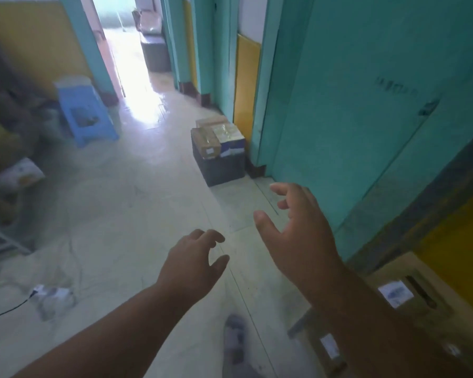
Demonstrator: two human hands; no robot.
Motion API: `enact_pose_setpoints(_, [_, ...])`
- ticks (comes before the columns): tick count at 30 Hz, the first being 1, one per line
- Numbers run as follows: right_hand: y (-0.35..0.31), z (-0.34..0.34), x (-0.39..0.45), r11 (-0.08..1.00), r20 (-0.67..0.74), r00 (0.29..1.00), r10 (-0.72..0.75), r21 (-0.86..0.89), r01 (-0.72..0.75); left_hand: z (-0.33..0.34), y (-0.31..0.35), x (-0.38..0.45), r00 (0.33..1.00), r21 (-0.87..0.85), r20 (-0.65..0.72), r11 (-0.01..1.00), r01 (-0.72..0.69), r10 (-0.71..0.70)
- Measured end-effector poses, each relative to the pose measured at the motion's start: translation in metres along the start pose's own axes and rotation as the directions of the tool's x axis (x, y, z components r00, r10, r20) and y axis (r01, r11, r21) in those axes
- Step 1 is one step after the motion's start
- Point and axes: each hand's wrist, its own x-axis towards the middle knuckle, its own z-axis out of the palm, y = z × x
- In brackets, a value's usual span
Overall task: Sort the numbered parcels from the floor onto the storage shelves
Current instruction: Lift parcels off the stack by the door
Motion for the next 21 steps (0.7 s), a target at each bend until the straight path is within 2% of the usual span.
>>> enact_pose_setpoints(8, [-0.038, 0.087, 0.211, 0.997, 0.074, 0.995, -0.065, 0.040, 0.062, -0.068, -0.080, 0.168, 0.995, 0.039, -0.053, 0.996, 0.081, -0.078])
enact_pose_setpoints(13, [-0.069, 0.164, 0.321, 0.994, 0.104, 0.989, -0.110, 0.033, 0.107, -0.099, -0.150, 0.272, 0.989, 0.029, -0.085, 0.992, 0.122, -0.120])
enact_pose_setpoints(18, [-0.078, 0.244, 0.424, 0.999, 0.082, 0.996, -0.037, -0.012, 0.038, -0.122, -0.234, 0.400, 0.997, 0.024, -0.026, 0.997, 0.068, -0.067])
enact_pose_setpoints(21, [-0.087, 0.270, 0.482, 0.998, 0.072, 0.996, 0.045, -0.046, -0.042, -0.143, -0.268, 0.468, 0.999, 0.019, 0.039, 0.999, 0.027, -0.027])
